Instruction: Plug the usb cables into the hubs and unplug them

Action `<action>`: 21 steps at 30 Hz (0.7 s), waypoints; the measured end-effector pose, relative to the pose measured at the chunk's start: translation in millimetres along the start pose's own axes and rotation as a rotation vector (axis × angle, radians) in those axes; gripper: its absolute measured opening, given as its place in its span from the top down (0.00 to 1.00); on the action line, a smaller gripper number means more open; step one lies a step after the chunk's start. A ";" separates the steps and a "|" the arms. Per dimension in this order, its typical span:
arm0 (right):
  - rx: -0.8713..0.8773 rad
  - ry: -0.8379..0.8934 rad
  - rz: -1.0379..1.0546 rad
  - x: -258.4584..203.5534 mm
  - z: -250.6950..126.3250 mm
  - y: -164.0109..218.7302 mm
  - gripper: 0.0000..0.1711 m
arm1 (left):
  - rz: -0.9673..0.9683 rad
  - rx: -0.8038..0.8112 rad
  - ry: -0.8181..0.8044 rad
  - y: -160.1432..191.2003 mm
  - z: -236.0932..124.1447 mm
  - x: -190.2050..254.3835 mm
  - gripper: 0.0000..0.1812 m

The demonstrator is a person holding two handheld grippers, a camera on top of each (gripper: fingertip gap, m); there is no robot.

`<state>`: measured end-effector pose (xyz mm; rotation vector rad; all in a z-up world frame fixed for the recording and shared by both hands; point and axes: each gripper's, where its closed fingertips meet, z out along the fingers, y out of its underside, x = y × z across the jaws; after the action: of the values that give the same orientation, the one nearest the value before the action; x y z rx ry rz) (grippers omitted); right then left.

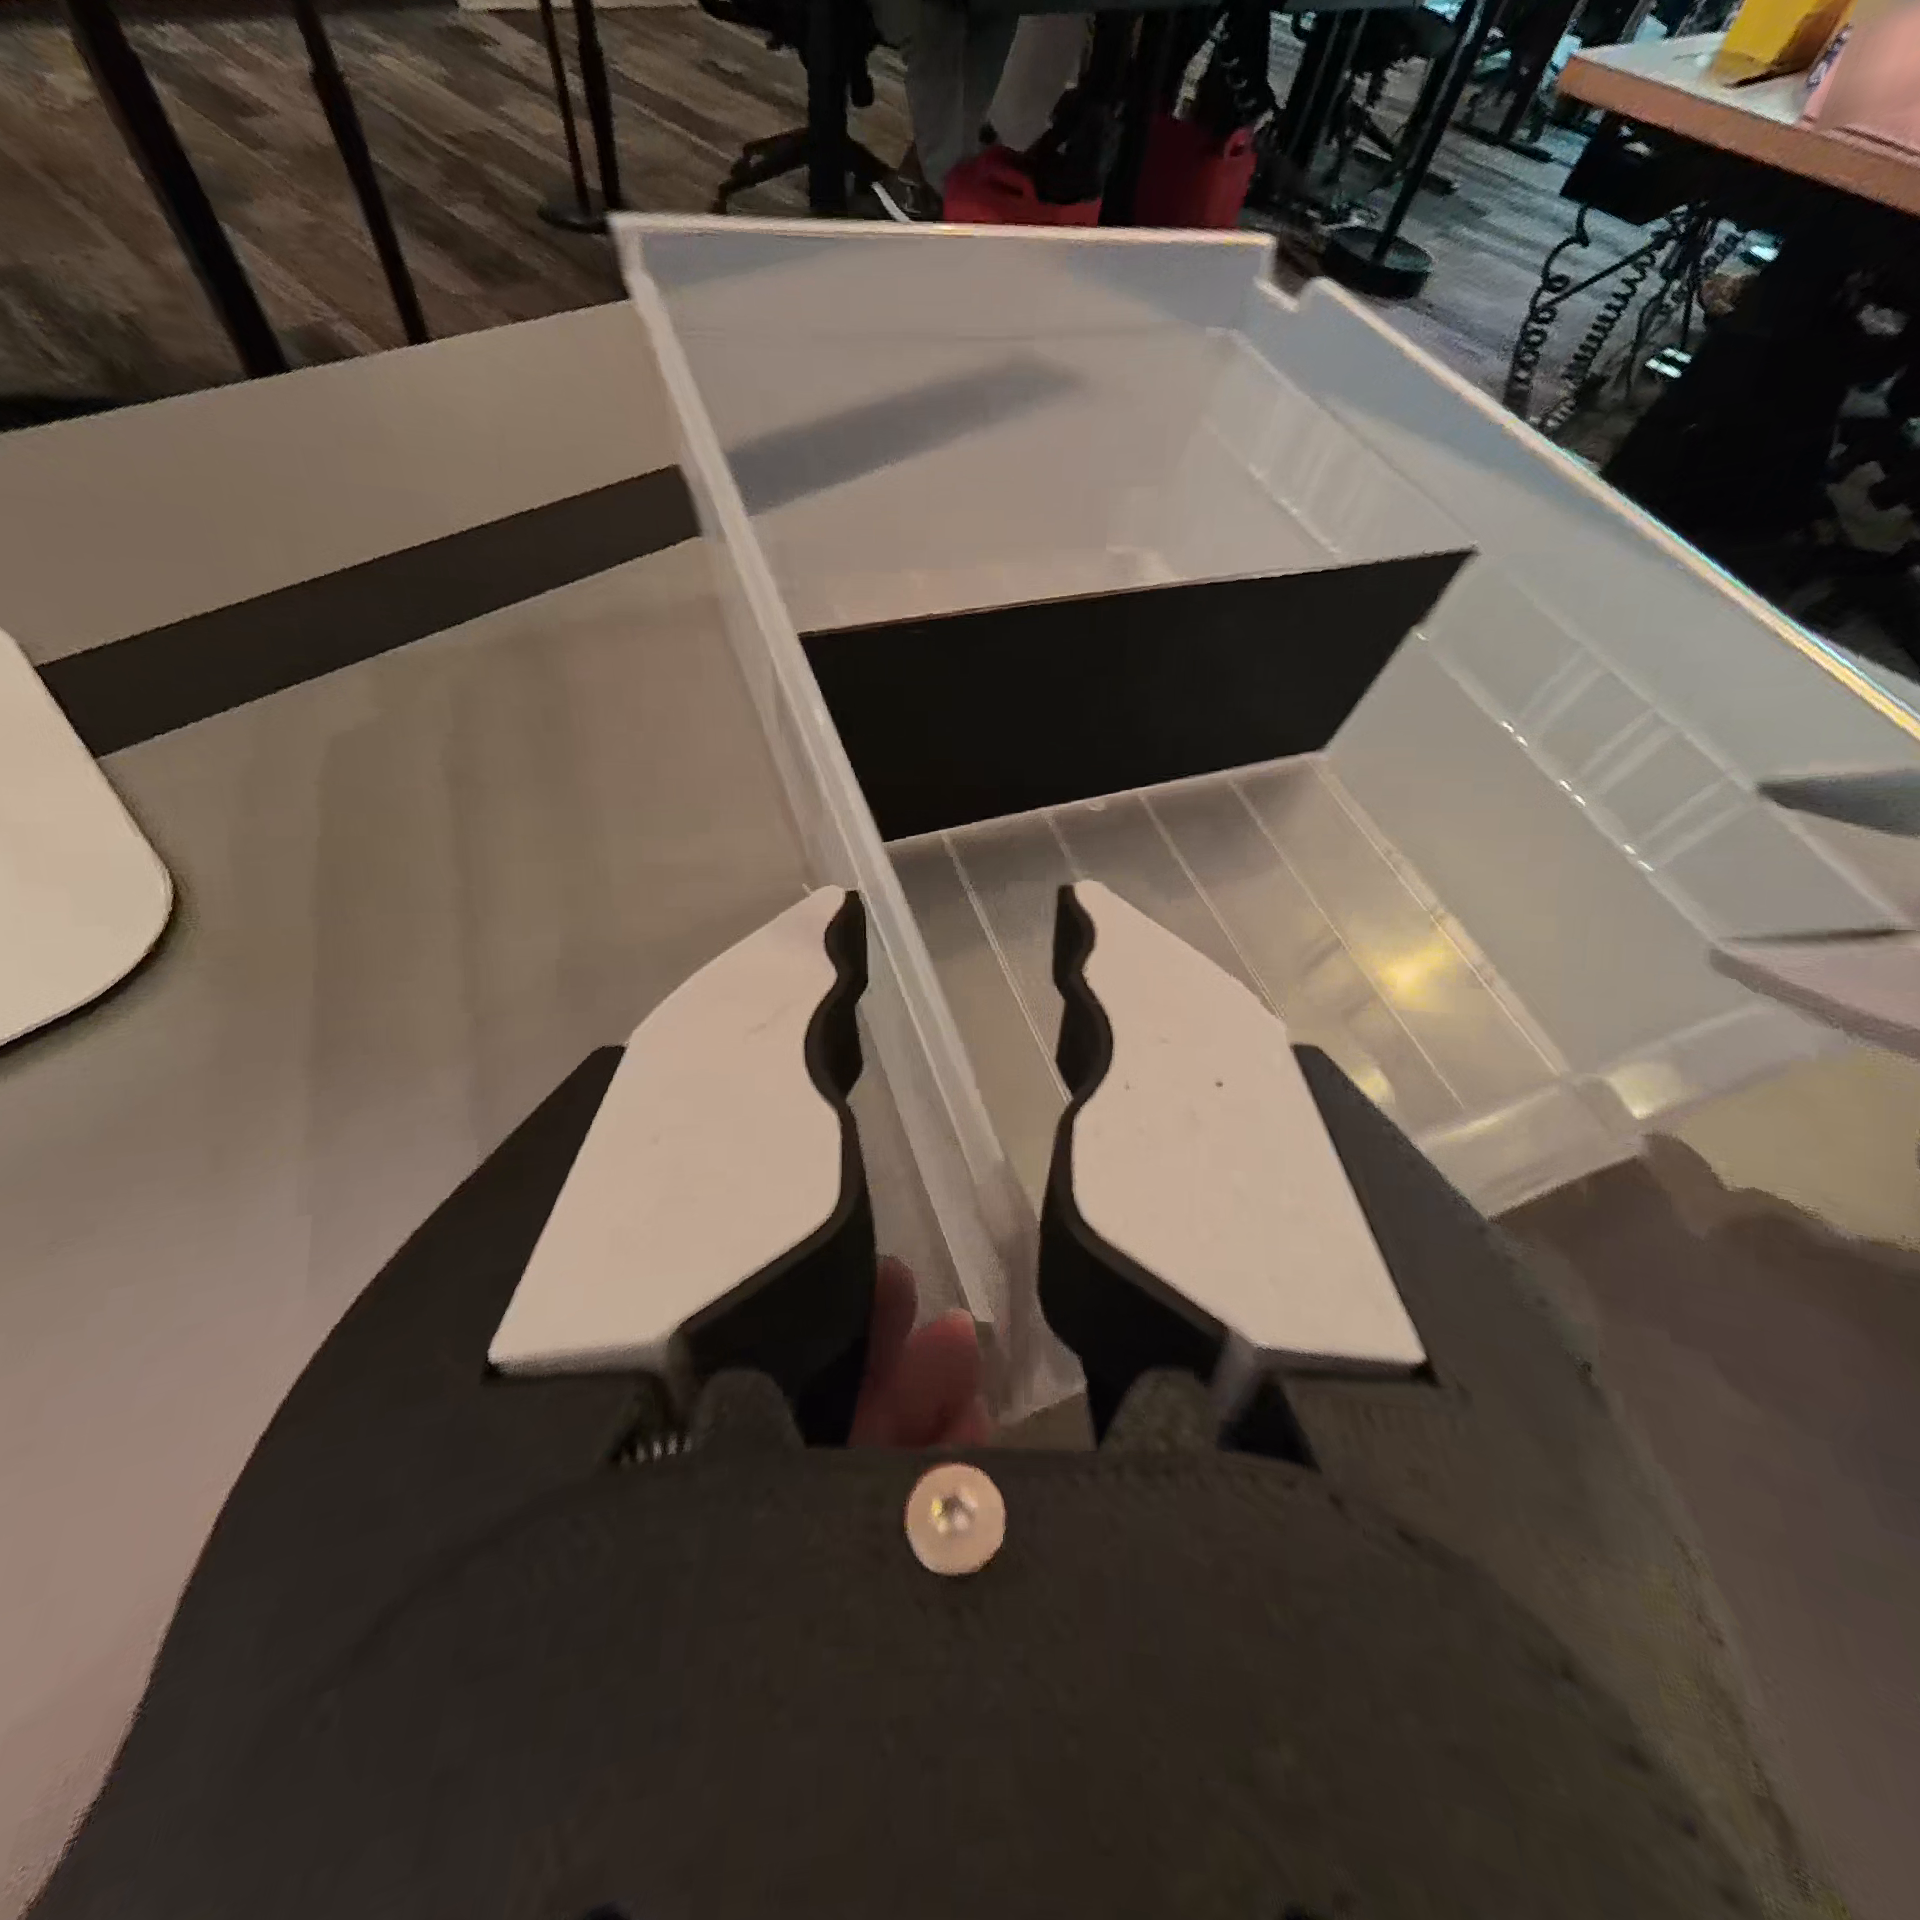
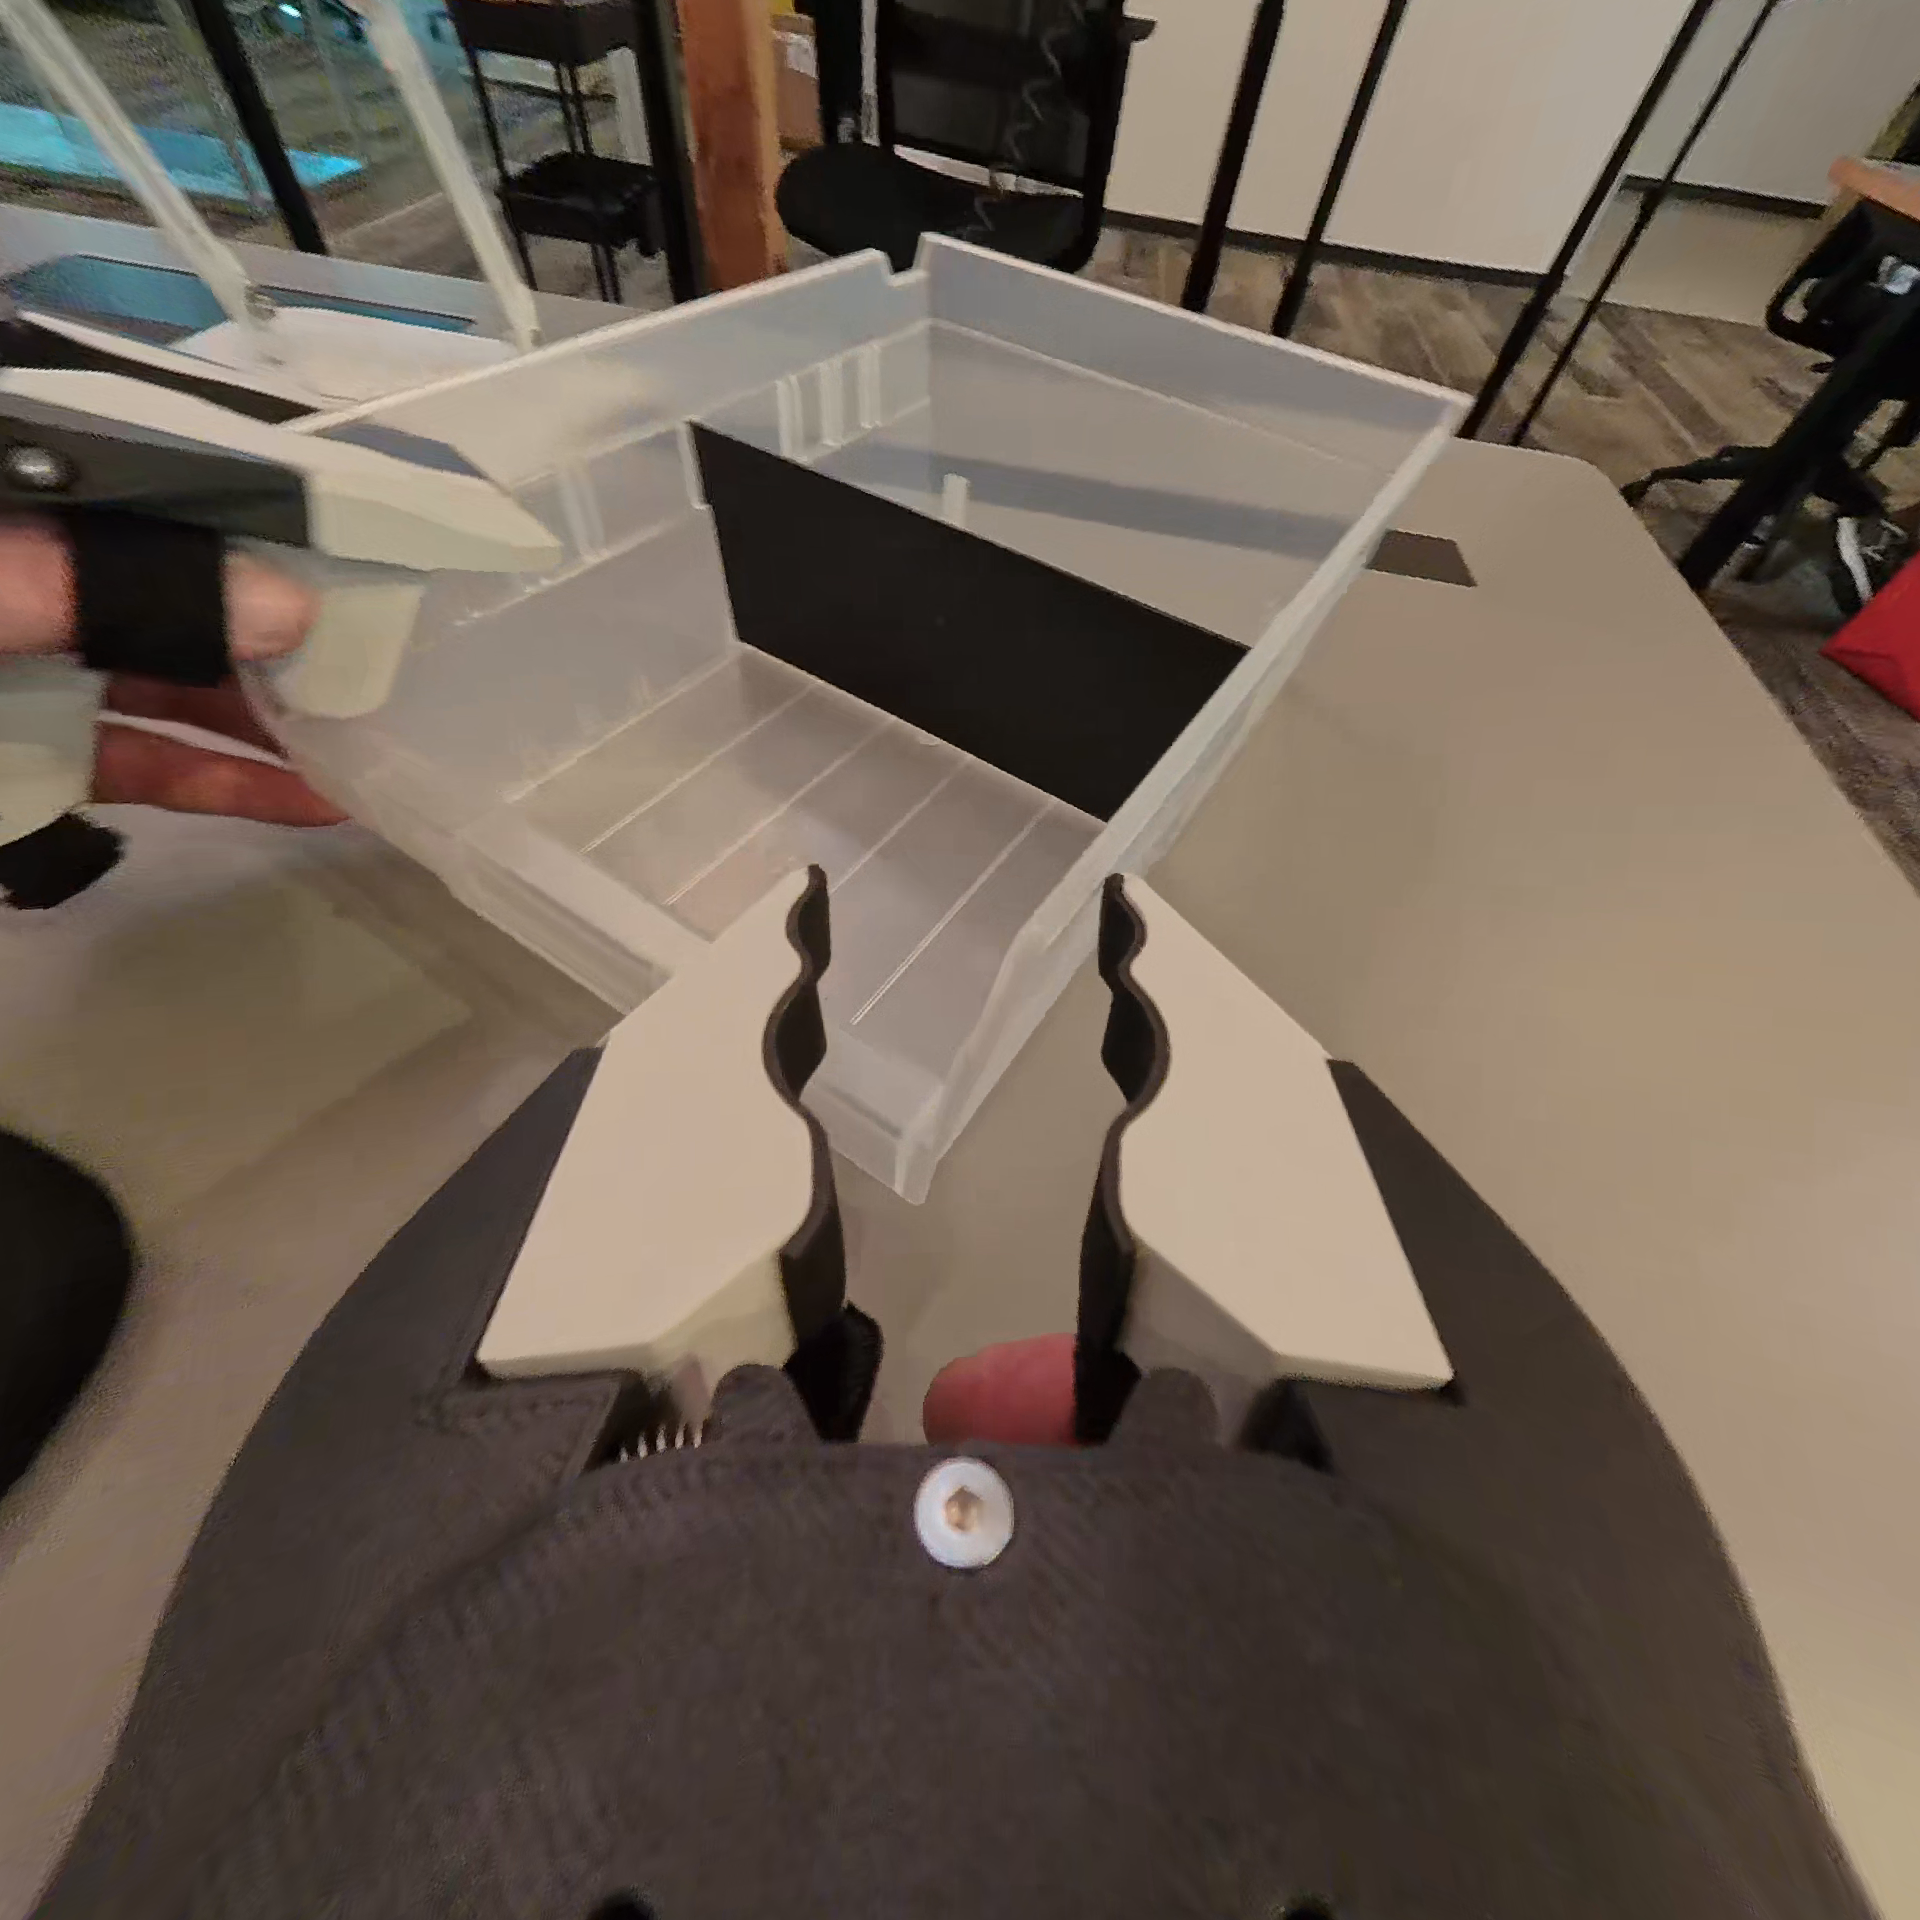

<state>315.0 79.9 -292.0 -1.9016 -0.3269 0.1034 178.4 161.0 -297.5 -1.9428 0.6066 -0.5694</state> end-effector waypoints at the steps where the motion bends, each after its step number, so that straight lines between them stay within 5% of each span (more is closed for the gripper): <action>1: -0.011 0.017 -0.002 8.4 3.1 -0.6 0.71 | -0.001 -0.007 0.028 -0.2 1.1 5.7 0.79; 12: -0.082 0.128 0.038 109.8 48.7 -6.0 0.86 | -0.107 -0.020 0.183 -11.8 27.3 57.0 0.67; 21: -0.120 0.191 0.054 178.8 83.3 -10.8 0.87 | -0.173 0.018 0.174 -34.9 79.7 76.4 0.64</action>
<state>465.2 208.2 -295.5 -2.0214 -0.1549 -0.0630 292.3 179.8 -288.4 -1.9530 0.5417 -0.8562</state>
